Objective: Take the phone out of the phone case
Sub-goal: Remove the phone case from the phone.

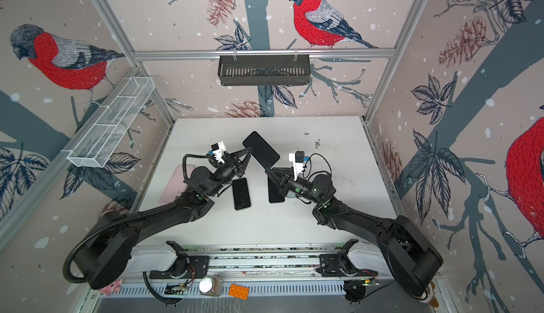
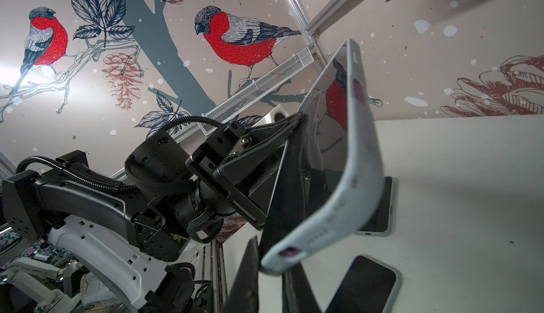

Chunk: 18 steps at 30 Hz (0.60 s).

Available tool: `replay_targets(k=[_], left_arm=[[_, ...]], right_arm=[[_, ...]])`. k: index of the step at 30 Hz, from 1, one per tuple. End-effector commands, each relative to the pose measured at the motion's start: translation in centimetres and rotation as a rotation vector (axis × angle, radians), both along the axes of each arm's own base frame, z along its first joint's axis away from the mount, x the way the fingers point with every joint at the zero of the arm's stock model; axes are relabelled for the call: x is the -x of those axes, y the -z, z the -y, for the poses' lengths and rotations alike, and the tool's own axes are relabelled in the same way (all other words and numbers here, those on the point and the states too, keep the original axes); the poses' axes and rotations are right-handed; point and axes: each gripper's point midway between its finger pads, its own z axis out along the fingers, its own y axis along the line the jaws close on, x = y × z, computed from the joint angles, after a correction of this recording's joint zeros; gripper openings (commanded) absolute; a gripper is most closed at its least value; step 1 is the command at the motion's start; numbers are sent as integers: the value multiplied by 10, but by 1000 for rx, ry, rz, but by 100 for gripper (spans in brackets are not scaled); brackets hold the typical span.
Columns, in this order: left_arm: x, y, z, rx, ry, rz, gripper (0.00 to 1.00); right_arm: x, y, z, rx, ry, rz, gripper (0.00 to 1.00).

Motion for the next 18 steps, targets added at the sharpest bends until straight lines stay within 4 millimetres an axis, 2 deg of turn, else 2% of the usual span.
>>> replay_targets(k=[1,18], left_arm=[[15,-22,10,37,88,51,0],[11,-16,19,11,102,33,0]], right_arm=[[-11,27,1,133,55,29,9],[-35,38,15,193,168,43,15]])
